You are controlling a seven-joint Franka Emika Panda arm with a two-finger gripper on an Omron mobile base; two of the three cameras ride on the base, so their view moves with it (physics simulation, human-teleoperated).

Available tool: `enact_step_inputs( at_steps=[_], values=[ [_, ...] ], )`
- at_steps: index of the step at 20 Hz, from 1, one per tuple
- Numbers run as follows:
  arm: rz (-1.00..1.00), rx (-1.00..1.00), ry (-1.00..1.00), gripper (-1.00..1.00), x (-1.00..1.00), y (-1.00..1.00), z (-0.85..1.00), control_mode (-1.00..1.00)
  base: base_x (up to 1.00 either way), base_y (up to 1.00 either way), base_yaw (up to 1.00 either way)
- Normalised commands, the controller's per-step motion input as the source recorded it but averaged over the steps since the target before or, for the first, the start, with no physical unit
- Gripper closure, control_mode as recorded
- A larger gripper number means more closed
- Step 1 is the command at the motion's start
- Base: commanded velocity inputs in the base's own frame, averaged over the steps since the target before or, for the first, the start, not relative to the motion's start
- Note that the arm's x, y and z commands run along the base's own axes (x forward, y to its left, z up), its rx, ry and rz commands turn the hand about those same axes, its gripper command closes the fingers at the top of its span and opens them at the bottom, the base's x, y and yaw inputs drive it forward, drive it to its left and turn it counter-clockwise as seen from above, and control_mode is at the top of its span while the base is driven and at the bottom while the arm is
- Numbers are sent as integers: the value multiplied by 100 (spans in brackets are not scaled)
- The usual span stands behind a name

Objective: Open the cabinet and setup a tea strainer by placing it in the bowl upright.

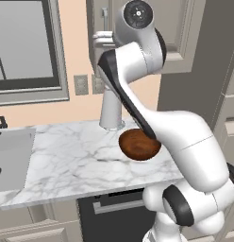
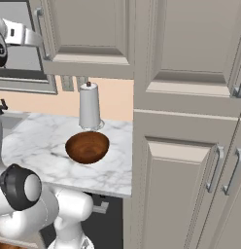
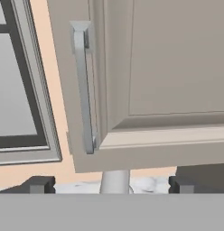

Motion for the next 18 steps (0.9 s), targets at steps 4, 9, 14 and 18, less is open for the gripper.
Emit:
enact_step_inputs(
  at_steps=[4, 9, 14, 18],
  values=[
    [0, 0, 1, -100, 16, 0, -1, -100, 0, 0, 0],
    [0, 0, 0, -100, 45, 2, 0, -100, 0, 0, 0],
    [0, -1, 0, -100, 40, 11, 0, -100, 0, 0, 0],
    [0, 0, 0, -100, 31, 10, 0, -100, 0, 0, 0]
  ],
)
